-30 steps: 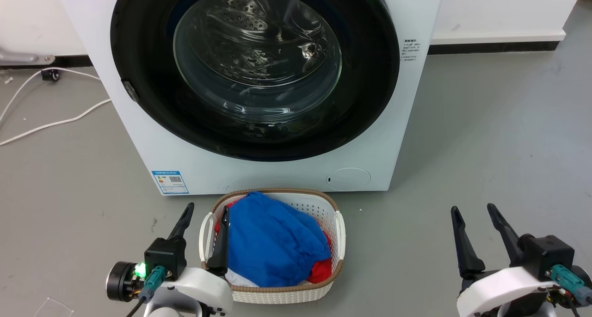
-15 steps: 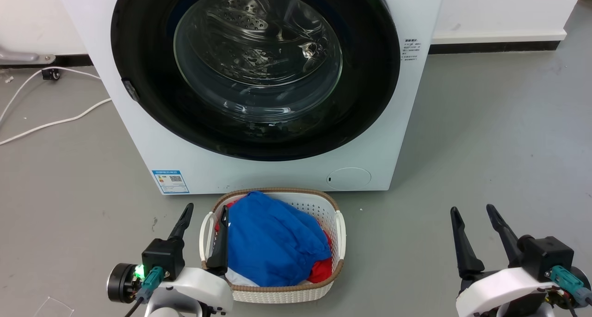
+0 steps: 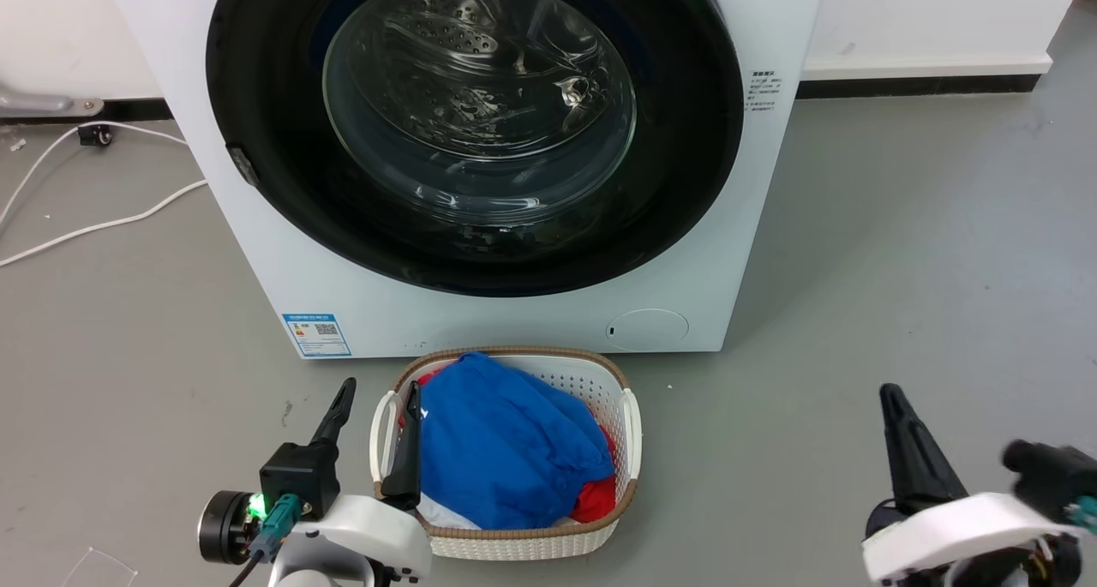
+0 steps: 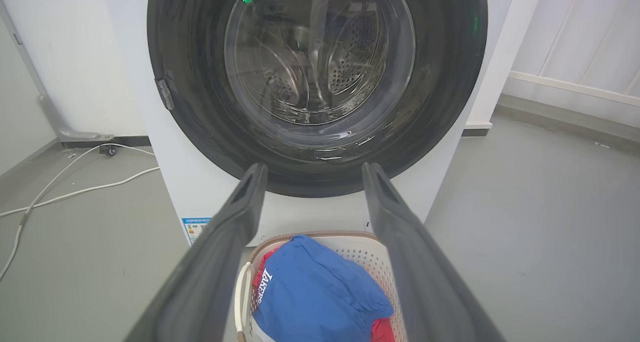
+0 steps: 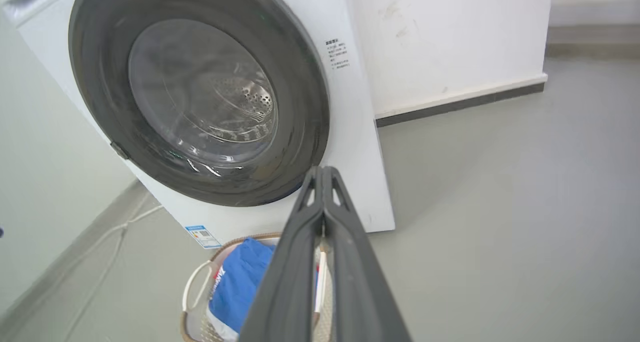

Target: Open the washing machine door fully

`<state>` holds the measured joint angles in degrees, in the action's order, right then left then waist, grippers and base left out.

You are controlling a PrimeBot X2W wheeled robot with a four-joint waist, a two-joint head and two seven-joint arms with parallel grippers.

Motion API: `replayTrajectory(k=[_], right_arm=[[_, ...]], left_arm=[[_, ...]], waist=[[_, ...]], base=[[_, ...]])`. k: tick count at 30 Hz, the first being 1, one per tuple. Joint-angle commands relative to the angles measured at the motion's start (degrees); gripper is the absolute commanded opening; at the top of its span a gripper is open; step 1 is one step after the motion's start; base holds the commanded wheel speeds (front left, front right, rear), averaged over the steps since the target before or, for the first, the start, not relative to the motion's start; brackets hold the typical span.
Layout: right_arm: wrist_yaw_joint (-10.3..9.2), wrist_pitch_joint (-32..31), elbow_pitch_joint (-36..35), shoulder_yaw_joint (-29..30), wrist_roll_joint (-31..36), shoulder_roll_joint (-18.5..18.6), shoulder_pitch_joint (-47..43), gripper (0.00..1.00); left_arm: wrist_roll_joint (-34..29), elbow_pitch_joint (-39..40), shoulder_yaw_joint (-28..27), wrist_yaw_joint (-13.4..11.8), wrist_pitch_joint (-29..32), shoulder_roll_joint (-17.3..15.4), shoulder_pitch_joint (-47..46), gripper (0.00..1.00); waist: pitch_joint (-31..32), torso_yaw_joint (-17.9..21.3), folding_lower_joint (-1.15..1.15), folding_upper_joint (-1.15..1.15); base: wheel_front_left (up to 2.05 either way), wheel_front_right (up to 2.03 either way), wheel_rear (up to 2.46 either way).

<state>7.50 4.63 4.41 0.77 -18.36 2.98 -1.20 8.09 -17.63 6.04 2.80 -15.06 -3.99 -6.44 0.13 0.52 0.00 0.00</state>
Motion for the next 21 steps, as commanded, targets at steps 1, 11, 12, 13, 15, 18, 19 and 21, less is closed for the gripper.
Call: replayTrajectory(k=[1, 11, 12, 13, 15, 18, 19, 21], right_arm=[[-0.01, -0.4, 0.7, 0.3, -8.3, -0.2, 0.5, 0.00], [-0.01, -3.4, 4.4, 6.0, -54.8, -0.1, 5.3, 0.00], [-0.01, -4.0, 4.8, 7.1, -58.1, -0.1, 6.3, 0.00], [0.00, -4.7, 5.2, 8.3, -60.3, -0.1, 7.4, 0.00], [0.00, -6.6, 6.3, 10.7, -65.5, -0.1, 10.2, 0.00], [0.00, -9.6, 8.6, 14.2, -71.5, 1.7, 15.1, 0.00], [0.00, -10.6, 9.6, 14.9, -73.0, 2.6, 16.9, 0.00], [0.00, -11.4, 10.5, 15.7, -74.5, 3.5, 18.7, 0.00]], left_arm=[[0.0, 0.0, -0.2, 0.1, -0.2, 0.1, -0.5, 1.00], [0.6, 0.6, -0.4, 0.4, -0.2, 0.5, -1.5, 1.00], [0.6, 0.8, -0.5, 0.3, -0.2, 0.6, -1.6, 1.00], [0.6, 0.9, -0.6, 0.3, -0.2, 0.6, -1.9, 1.00], [0.5, 1.5, -0.7, 0.3, -0.2, 0.7, -2.7, 1.00], [0.2, 2.3, -0.6, 0.3, -0.2, 0.8, -3.6, 1.00], [0.1, 2.5, -0.5, 0.3, -0.2, 0.8, -4.0, 1.00], [0.1, 2.7, -0.3, 0.3, -0.2, 0.8, -4.5, 1.00]], waist=[[0.0, 0.1, 0.00, 0.00], [-1.9, 0.2, 0.00, 0.00], [-2.4, 0.3, 0.00, 0.00], [-2.9, 0.3, 0.00, 0.00], [-4.1, 0.4, 0.00, 0.00], [-6.1, 0.3, 0.00, 0.00], [-6.8, 0.2, 0.00, 0.00], [-7.5, 0.0, 0.00, 0.00]], base=[[0.00, 0.00, 0.00], [0.00, 0.00, 0.00], [0.00, 0.00, 0.00], [0.00, 0.00, 0.00], [0.00, 0.00, 0.00], [0.00, 0.00, 0.00], [0.00, 0.00, 0.00], [0.00, 0.00, 0.00]])
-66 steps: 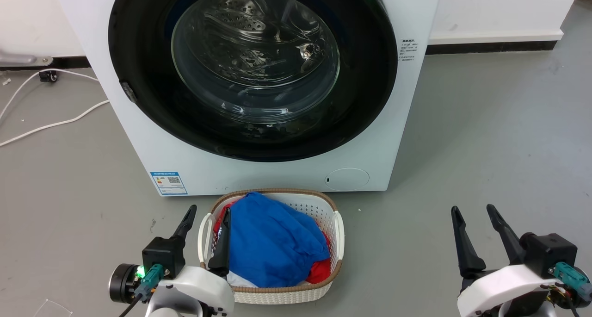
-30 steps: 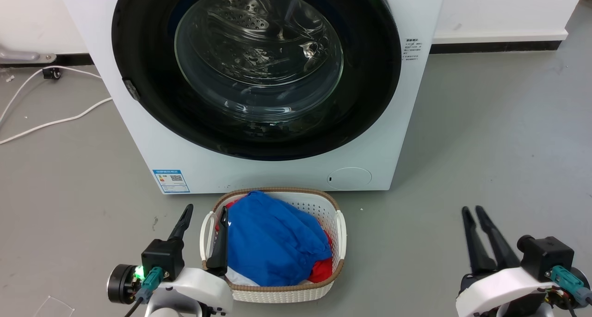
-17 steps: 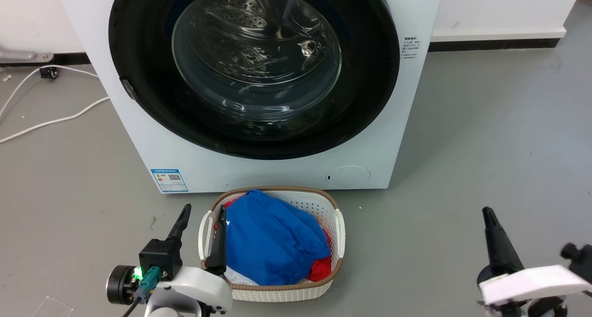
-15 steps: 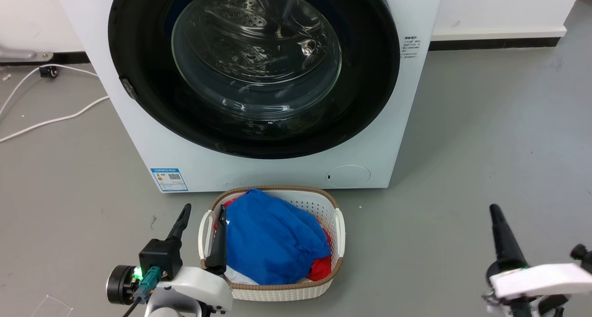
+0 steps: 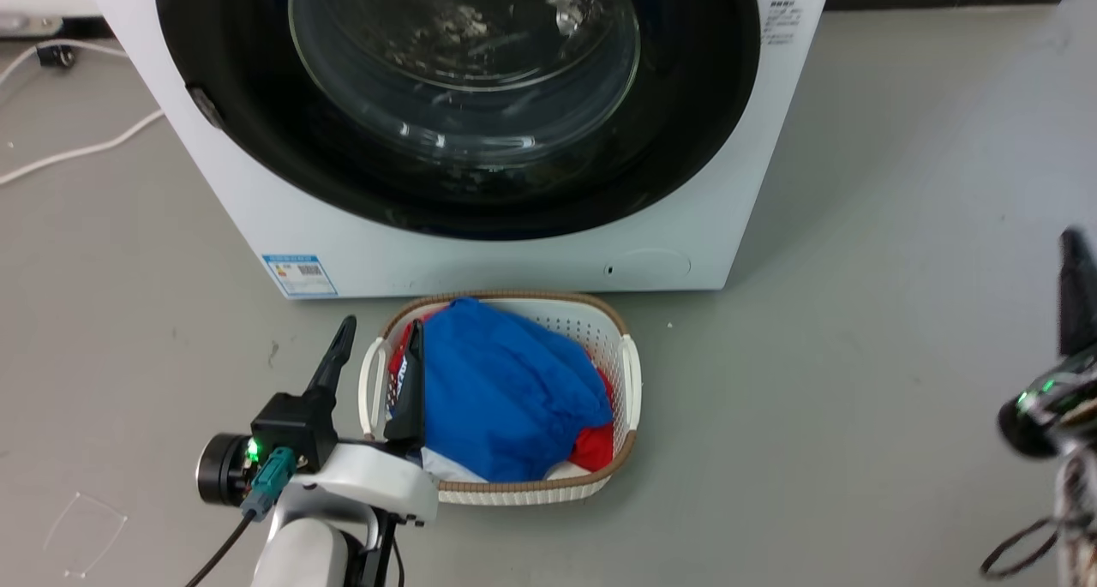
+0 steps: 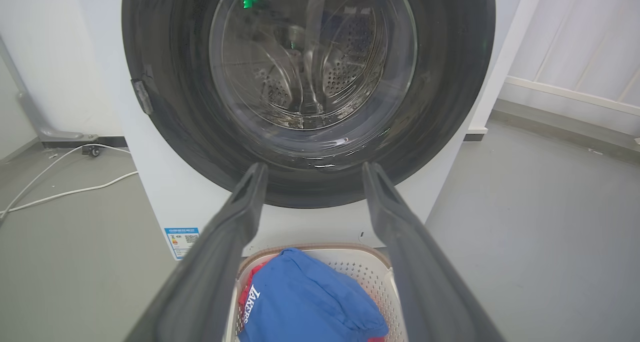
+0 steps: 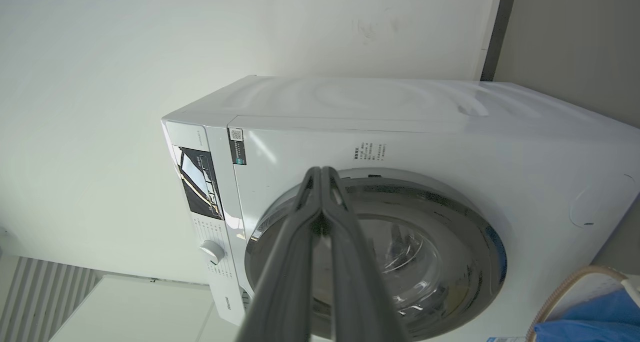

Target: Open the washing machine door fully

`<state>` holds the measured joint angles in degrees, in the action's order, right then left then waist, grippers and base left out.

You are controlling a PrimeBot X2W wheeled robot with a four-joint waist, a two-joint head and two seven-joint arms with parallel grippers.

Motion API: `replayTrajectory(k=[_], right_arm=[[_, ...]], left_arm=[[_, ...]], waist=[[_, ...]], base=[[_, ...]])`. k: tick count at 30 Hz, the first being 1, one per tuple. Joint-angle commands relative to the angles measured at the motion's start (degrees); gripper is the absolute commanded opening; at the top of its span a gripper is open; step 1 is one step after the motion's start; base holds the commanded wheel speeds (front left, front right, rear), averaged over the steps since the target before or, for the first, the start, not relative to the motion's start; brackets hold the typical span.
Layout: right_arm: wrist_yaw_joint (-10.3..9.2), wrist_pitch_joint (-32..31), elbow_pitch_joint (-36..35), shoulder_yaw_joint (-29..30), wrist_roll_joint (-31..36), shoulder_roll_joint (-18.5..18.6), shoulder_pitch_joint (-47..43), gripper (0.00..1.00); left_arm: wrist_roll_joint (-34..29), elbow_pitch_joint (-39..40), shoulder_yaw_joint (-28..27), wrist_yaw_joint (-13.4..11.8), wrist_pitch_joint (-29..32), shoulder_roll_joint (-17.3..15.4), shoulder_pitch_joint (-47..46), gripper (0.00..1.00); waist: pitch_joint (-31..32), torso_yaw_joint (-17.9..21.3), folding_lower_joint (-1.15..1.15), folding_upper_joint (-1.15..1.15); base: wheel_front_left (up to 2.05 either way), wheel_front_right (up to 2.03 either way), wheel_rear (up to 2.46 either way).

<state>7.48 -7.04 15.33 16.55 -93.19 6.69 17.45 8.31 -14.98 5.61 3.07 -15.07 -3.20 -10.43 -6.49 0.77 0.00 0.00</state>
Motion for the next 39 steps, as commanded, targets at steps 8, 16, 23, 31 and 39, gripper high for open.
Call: replayTrajectory(k=[8, 16, 23, 31, 39], right_arm=[[0.02, -6.1, 10.1, -2.4, -1.0, 11.4, 16.2, 0.00], [0.02, -14.5, 24.5, -11.9, 4.4, 18.3, 37.1, 0.00], [0.02, -21.2, 35.9, -20.4, 12.4, 17.4, 53.3, 0.00], [0.02, -22.7, 45.6, -25.9, 20.8, 13.9, 66.0, 0.00], [0.02, -21.7, 50.4, -27.8, 25.3, 11.1, 72.4, 0.00]], left_arm=[[-0.6, 1.8, 0.7, 0.3, -0.1, 0.2, -3.4, 1.00], [-0.6, 4.3, 1.3, 0.3, -0.1, 0.3, -5.4, 1.00], [-0.8, 6.1, 1.8, 0.3, -0.1, 0.3, -6.6, 1.00], [-0.5, 8.4, 2.6, -0.1, -0.1, 0.3, -8.8, 1.00], [0.1, 9.5, 3.7, -1.0, -0.1, 0.3, -10.7, 1.00]], waist=[[-5.2, -1.2, 0.00, 0.00], [-9.4, -2.1, 0.00, 0.00], [-12.4, -3.2, 0.00, 0.00], [-17.3, -4.4, 0.00, 0.00], [-21.1, -5.5, 0.00, 0.00]], base=[[0.00, 0.00, 0.00], [0.00, 0.00, 0.00], [0.00, 0.00, 0.00], [0.00, 0.00, 0.00], [0.00, 0.00, 0.00]])
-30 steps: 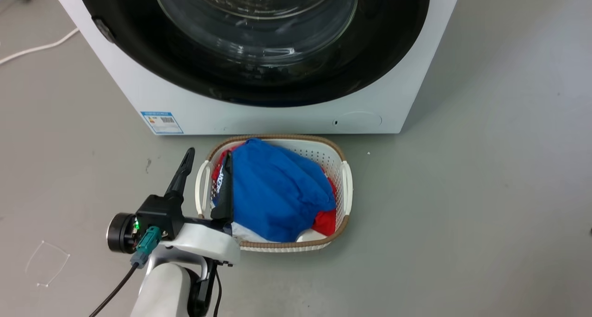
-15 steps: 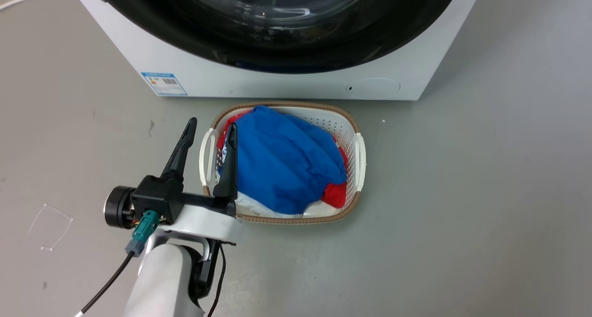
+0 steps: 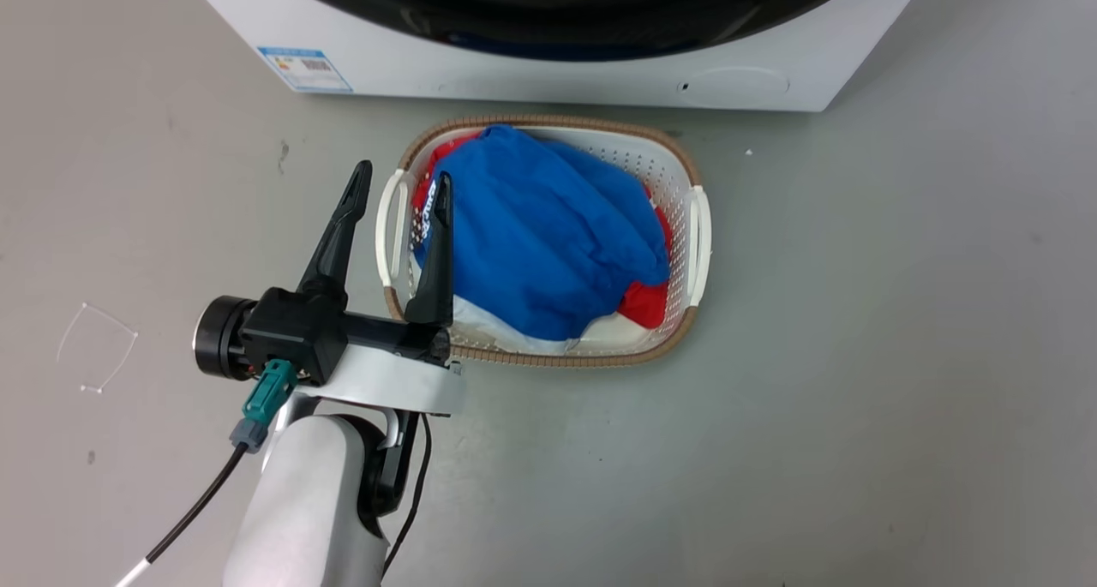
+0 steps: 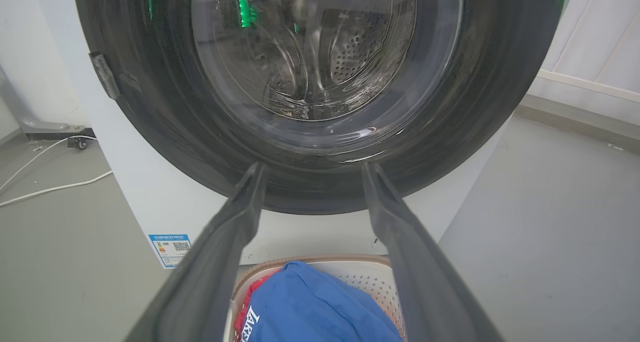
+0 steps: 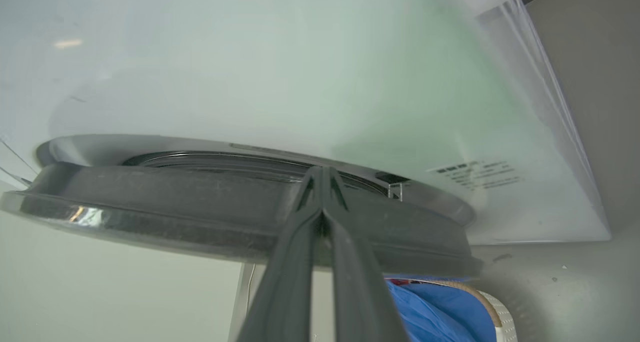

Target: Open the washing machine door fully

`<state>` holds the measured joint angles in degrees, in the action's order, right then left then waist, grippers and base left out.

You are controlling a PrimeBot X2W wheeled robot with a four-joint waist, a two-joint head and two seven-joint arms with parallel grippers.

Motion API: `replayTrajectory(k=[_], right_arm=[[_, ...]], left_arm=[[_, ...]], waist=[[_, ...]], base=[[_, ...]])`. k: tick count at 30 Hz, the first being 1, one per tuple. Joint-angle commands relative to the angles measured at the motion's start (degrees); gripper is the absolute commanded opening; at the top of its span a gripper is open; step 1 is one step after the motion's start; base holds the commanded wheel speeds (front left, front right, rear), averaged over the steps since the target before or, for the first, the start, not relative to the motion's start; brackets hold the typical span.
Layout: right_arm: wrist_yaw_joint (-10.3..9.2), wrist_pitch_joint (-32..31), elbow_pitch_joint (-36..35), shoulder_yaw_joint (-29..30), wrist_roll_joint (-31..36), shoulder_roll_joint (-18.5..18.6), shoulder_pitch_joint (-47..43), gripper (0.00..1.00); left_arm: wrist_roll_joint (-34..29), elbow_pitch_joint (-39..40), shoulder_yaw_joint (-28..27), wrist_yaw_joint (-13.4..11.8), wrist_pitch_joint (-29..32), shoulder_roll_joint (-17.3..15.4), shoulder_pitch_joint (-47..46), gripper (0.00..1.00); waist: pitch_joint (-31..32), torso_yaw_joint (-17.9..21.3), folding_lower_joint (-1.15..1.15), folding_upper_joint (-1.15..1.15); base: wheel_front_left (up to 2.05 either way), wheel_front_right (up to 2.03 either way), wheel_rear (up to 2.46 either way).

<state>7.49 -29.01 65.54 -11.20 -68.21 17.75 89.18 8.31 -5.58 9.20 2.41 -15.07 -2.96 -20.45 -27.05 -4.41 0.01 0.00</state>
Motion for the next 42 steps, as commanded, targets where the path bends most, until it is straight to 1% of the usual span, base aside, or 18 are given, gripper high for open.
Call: replayTrajectory(k=[1, 8, 18, 30, 36, 42], right_arm=[[0.01, 0.4, 0.6, -0.1, 0.6, -0.2, 1.3, 0.00], [-0.05, 1.2, 2.3, 0.5, 1.1, -1.4, 4.1, 0.00], [0.07, -3.2, 1.1, 1.6, -0.5, -1.4, 2.0, 0.00], [0.07, -12.5, -2.0, 1.6, -2.6, -1.8, -3.3, 0.00], [0.07, -17.0, -3.5, 2.0, -3.6, -2.0, -7.5, 0.00], [0.07, -20.1, -4.6, 2.1, -4.5, -2.6, -11.6, 0.00]], left_arm=[[0.3, 0.2, 0.2, -0.3, -0.1, 0.1, -1.0, 1.00], [0.4, 0.6, 0.9, -0.4, -0.1, 0.1, -2.3, 1.00], [-0.1, 0.2, 0.9, -0.6, -0.1, 0.1, -1.9, 1.00], [-0.1, -0.9, 0.5, -0.4, -0.1, 0.1, -0.6, 1.00], [0.3, -1.5, 0.7, -0.2, -0.1, 0.1, 0.6, 1.00], [0.7, -2.1, 1.0, -0.3, -0.1, 0.1, 2.2, 1.00]], waist=[[-0.9, -0.4, -0.01, 0.00], [-3.0, -0.9, -0.01, 0.00], [-3.2, -0.6, -0.01, 0.00], [-0.4, 0.3, -0.01, 0.00], [2.3, 0.4, -0.01, 0.00], [5.3, 0.6, -0.01, 0.00]], base=[[0.00, 0.00, 0.00], [0.00, 0.00, 0.00], [0.00, 0.00, 0.00], [0.00, 0.00, 0.00], [0.00, 0.00, 0.00], [0.00, 0.00, 0.00]])
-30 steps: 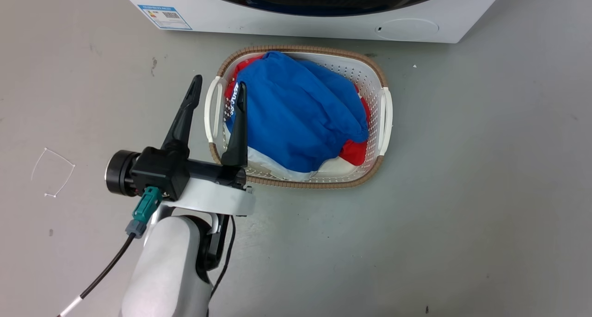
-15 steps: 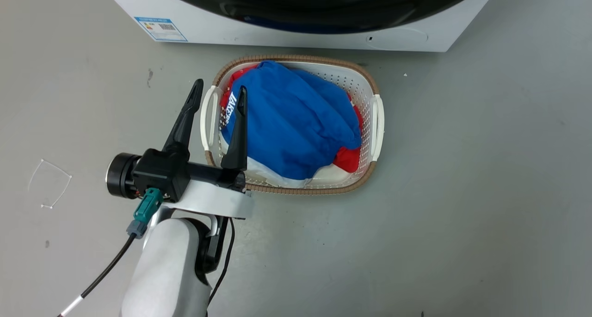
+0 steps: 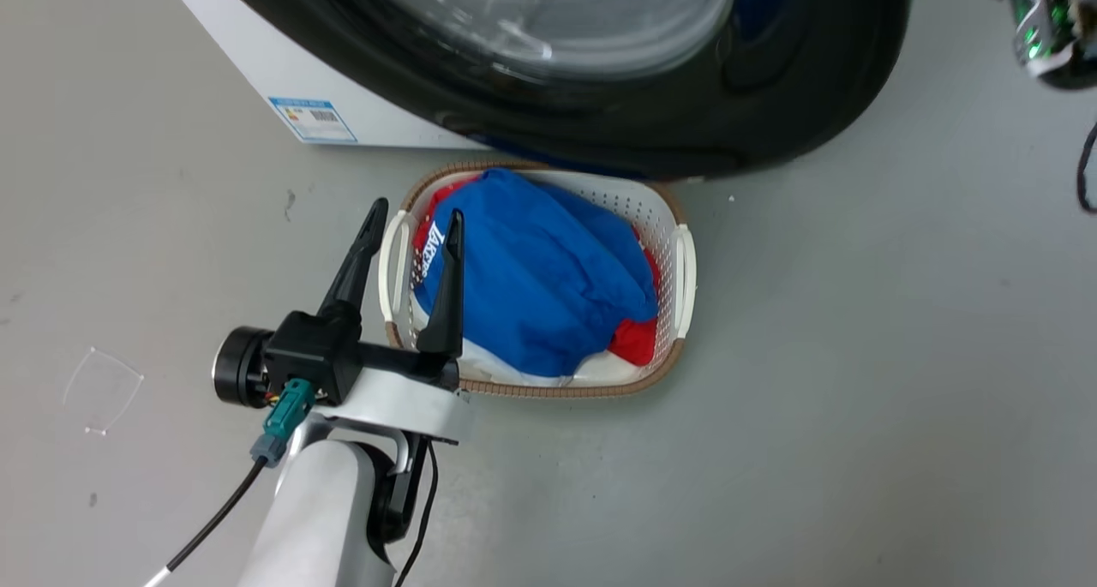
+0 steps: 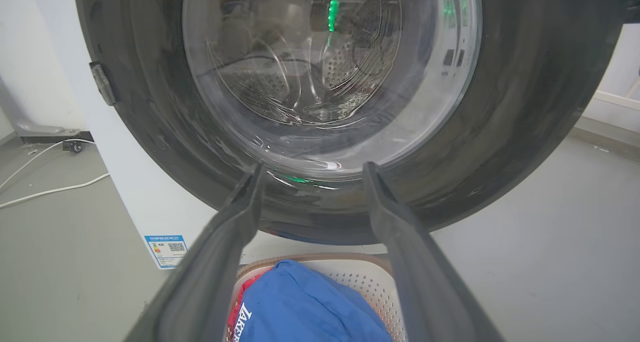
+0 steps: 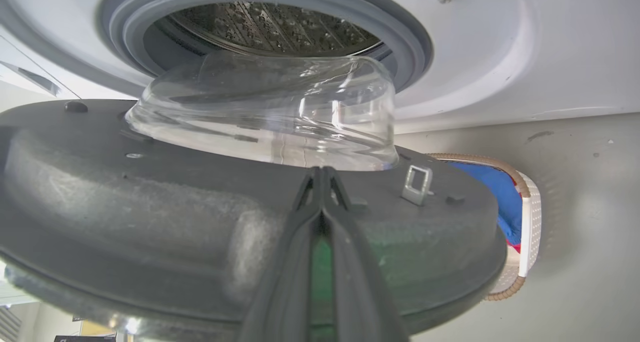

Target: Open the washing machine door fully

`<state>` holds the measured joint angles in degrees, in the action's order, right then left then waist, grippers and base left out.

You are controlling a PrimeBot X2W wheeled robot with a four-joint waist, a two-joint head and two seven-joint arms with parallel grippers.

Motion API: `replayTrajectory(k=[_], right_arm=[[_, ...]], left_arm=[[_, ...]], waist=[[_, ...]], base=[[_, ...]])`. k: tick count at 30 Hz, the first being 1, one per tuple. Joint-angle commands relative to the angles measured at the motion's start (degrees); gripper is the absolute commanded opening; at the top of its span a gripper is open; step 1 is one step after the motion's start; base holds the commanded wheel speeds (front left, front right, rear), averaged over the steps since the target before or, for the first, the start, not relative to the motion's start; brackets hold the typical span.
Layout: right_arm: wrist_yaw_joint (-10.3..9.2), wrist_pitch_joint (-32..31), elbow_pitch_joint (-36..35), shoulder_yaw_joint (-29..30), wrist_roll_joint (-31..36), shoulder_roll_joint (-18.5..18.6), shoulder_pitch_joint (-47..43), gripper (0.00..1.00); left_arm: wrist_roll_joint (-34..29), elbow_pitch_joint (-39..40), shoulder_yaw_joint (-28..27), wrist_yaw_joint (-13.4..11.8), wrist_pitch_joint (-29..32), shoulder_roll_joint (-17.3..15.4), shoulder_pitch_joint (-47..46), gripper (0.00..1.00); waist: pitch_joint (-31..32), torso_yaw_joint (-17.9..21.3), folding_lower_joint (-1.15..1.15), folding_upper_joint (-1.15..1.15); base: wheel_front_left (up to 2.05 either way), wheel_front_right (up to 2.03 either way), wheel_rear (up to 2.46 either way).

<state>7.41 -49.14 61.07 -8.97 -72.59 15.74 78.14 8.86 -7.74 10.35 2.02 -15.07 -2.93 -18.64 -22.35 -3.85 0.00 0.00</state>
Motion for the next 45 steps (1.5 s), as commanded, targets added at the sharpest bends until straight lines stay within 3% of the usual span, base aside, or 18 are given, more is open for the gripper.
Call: replayTrajectory(k=[1, 20, 31, 41, 45], right_arm=[[0.14, -0.6, -0.3, -0.1, -0.3, -0.8, -1.5, 0.00], [0.14, -7.4, -8.4, -0.2, -2.9, -6.8, -20.5, 0.00], [0.14, -10.2, -17.3, -2.2, -4.0, -11.2, -32.8, 0.00], [0.15, -8.6, -22.6, -3.2, -5.5, -12.7, -39.3, 0.00], [0.15, -3.1, -25.7, -1.8, -5.2, -12.8, -40.5, 0.00]], left_arm=[[0.3, -0.1, -0.1, 0.1, -0.1, 0.1, 0.8, 1.00], [2.2, -3.1, 1.5, 0.2, -0.1, 0.1, 8.7, 1.00], [2.5, -4.4, 2.8, 0.7, -0.1, 0.0, 12.6, 1.00], [2.8, -4.8, 3.0, 0.6, -0.1, 0.0, 13.5, 1.00], [2.9, -4.9, 3.0, 0.5, -0.1, 0.0, 13.3, 1.00]], waist=[[1.3, 0.2, 0.00, 0.00], [13.3, -0.2, 0.00, 0.00], [18.3, -1.2, 0.00, 0.00], [19.4, -1.2, 0.00, 0.00], [19.4, -0.9, 0.00, 0.00]], base=[[0.00, 0.00, 0.00], [0.00, 0.00, 0.00], [0.00, 0.00, 0.00], [0.00, 0.00, 0.00], [0.00, 0.00, 0.00]])
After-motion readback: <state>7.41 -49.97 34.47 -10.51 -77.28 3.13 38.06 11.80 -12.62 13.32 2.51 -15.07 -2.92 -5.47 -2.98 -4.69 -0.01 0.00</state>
